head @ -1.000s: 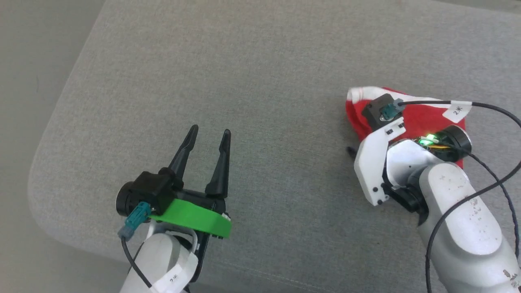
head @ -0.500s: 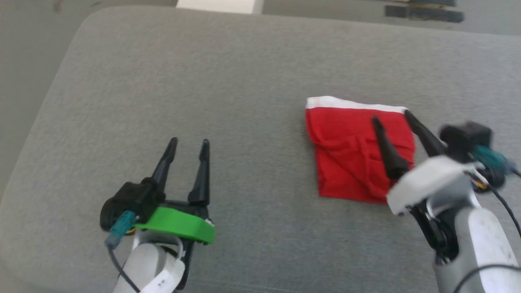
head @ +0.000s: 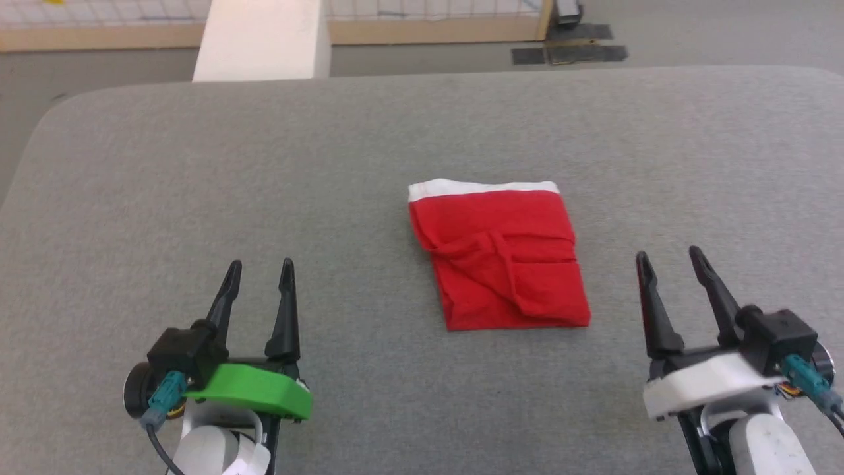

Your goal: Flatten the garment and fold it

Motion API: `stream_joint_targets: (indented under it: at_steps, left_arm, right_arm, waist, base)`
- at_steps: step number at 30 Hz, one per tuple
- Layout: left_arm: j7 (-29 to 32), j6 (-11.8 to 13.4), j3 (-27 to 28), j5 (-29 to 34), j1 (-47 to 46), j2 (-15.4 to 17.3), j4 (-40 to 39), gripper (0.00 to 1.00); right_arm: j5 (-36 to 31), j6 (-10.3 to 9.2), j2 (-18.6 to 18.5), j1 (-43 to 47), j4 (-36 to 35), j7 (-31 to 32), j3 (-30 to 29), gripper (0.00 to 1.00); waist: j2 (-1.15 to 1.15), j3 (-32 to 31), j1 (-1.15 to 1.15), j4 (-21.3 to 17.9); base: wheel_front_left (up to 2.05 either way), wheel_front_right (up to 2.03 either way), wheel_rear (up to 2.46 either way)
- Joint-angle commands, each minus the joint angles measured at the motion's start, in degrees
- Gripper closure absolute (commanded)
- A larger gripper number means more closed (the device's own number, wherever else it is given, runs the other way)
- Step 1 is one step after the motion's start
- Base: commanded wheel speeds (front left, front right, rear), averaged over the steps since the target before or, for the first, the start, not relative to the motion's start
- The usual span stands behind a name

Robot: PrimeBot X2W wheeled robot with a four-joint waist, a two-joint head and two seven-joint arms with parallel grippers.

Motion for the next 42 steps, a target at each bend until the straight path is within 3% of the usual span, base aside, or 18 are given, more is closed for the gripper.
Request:
stream_joint_targets:
  at_steps: [1,8,32,35,36,40,42]
  left_arm:
    - [-0.2,-0.2,0.5,0.4,1.2,-0.1,0.2,0.0]
    - [-0.2,-0.5,1.8,0.4,3.4,-0.1,0.6,0.0]
    - [-0.2,-0.6,1.3,0.2,5.2,-0.1,0.4,0.0]
    - [-0.2,-0.5,1.3,0.2,5.2,-0.1,0.2,0.0]
    - [-0.2,-0.5,1.4,0.2,5.1,-0.1,0.1,0.0]
    - [-0.2,-0.5,1.0,0.5,4.4,-0.1,-0.1,0.0]
    - [-0.2,-0.6,0.9,0.6,3.8,-0.1,-0.3,0.0]
  right_arm:
    - [-1.0,-0.09,0.1,1.2,0.6,-1.1,-0.6,0.0]
    - [-3.4,-0.09,0.1,4.7,1.7,-2.6,-1.9,0.0]
    - [-1.3,-0.09,0.1,7.1,-0.1,-3.1,-2.7,0.0]
    - [4.6,-0.09,0.1,5.9,0.5,-1.7,-1.6,0.0]
    - [9.2,-0.09,0.1,5.1,1.2,0.9,-0.8,0.0]
    - [31.3,-0.09,0.1,0.5,3.5,14.7,-1.7,0.0]
    - [39.2,-0.09,0.1,-2.2,4.5,22.2,-3.0,0.0]
  waist:
    - [0.0,-1.8,0.0,-1.5]
    - [0.0,-3.4,0.0,-1.6]
    - [0.0,-3.9,0.0,-0.6]
    - [0.0,-3.7,0.0,-0.6]
    - [0.0,-3.5,0.0,-0.6]
    - [0.0,-2.3,0.0,0.1]
    - [0.0,-1.5,0.0,0.6]
  base:
    - [0.0,0.0,0.0]
    - [0.0,0.0,0.0]
    - [0.0,0.0,0.0]
    - [0.0,0.0,0.0]
    - [0.0,0.0,0.0]
    - [0.0,0.0,0.0]
    - [0.0,0.0,0.0]
